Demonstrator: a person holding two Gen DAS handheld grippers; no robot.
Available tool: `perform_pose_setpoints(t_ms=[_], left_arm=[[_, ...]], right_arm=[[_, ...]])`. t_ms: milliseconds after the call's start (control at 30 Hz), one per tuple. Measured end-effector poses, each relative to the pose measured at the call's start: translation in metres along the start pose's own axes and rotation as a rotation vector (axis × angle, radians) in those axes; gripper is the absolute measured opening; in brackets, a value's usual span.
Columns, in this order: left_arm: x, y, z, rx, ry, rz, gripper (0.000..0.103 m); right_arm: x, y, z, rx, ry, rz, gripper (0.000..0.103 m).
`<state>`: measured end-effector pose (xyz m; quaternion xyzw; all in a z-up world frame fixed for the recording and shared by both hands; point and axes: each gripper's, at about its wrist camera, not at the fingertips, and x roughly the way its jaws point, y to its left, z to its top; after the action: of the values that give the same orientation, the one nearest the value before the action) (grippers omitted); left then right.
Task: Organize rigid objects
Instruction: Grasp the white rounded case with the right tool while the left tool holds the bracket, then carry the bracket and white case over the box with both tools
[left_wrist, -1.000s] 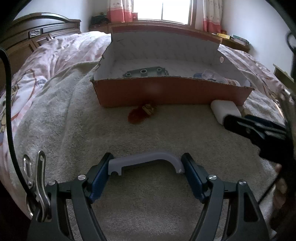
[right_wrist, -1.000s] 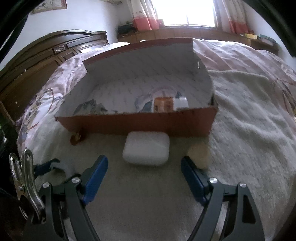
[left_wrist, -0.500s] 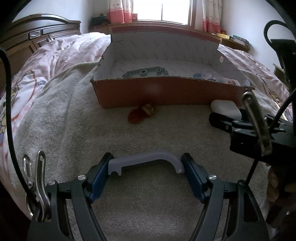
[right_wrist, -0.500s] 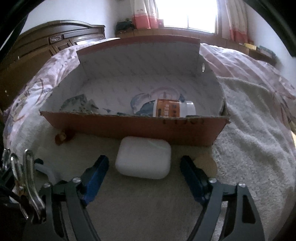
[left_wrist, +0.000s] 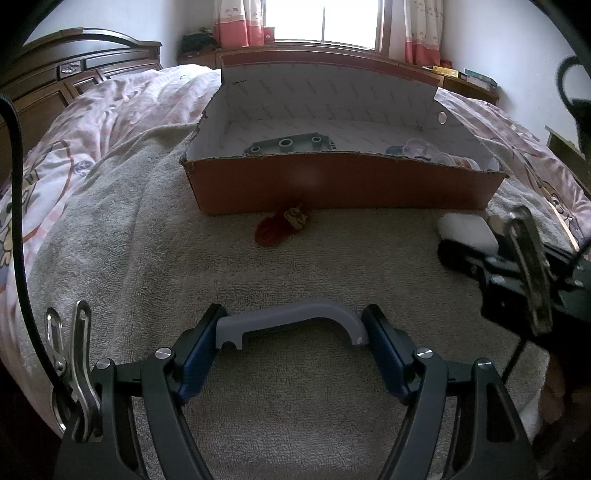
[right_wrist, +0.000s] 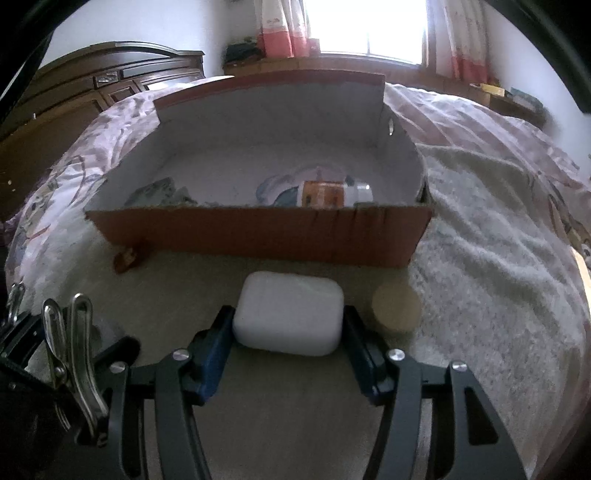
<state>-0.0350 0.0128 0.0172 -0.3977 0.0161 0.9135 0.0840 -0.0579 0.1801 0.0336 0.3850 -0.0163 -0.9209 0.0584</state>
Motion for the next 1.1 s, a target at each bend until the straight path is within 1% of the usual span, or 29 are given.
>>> perform_pose_setpoints(t_ms=[67,267,400,500,633,733,1100], left_arm=[[0.0,0.0,0.0,0.0,0.0,0.0,0.077],[0.0,0.0,0.0,-0.003,0.0,-0.003,0.077],[-0.001,0.001,0.001,-0.005,0.0,-0.005,0.077],[-0.001,0.002,0.002,-0.007,0.001,-0.007,0.077],[-0.005,0.004,0.006,-0.021,-0.001,-0.024,0.077],[-0.012,0.006,0.011,-0.032,-0.022,-0.038,0.076],[-0.035,0.004,0.046,0.002,-0.12,-0.042,0.077]], right_arm=[[-0.003,0.0,-0.003,0.002,0.001,0.013,0.061],[-0.014,-0.004,-0.01,0.041,-0.014,0.086,0.061],[-0.017,-0.006,-0.016,0.05,-0.017,0.106,0.061],[-0.024,-0.006,-0.018,0.048,-0.04,0.125,0.061],[-0.031,-0.002,-0.018,0.021,-0.068,0.121,0.061],[-0.034,-0.002,-0.018,0.021,-0.075,0.128,0.061],[-0.046,-0.003,-0.007,0.011,-0.12,0.13,0.061]])
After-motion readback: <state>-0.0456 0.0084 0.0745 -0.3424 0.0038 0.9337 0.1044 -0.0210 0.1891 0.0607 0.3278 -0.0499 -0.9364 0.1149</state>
